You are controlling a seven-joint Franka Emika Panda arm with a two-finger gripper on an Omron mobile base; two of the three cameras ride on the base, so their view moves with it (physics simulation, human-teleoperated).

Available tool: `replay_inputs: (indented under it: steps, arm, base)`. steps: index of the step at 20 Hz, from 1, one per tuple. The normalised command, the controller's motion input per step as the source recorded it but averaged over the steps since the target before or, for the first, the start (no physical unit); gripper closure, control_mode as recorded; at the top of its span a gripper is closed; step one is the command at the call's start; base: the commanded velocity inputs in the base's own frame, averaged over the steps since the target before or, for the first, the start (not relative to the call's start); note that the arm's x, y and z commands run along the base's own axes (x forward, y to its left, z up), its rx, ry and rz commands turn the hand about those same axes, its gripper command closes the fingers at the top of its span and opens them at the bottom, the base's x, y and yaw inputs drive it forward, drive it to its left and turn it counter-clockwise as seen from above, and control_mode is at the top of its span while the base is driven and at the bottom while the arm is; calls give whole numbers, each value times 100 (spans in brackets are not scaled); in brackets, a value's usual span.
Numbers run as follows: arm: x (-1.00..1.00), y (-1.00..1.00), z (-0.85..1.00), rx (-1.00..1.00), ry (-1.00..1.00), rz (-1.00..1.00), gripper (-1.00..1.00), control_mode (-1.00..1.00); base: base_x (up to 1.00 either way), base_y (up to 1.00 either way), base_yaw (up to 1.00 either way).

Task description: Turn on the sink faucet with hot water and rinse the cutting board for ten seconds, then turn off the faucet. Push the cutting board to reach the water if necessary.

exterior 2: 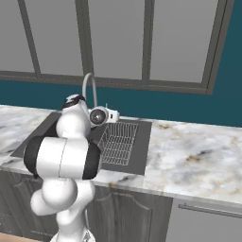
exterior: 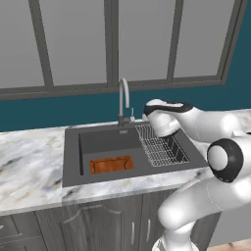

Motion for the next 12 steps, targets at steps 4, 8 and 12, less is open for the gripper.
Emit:
replay_inputs:
  steps: [4, 8, 12]
  arm:
    - [27, 0, 0, 0, 0, 0, -100, -100]
    - [34, 0, 0, 0, 0, 0, -100, -100]
    - [38, 0, 0, 0, 0, 0, -100, -100]
  base:
    - [0, 0, 0]
    - [0, 0, 0]
    - [0, 0, 0]
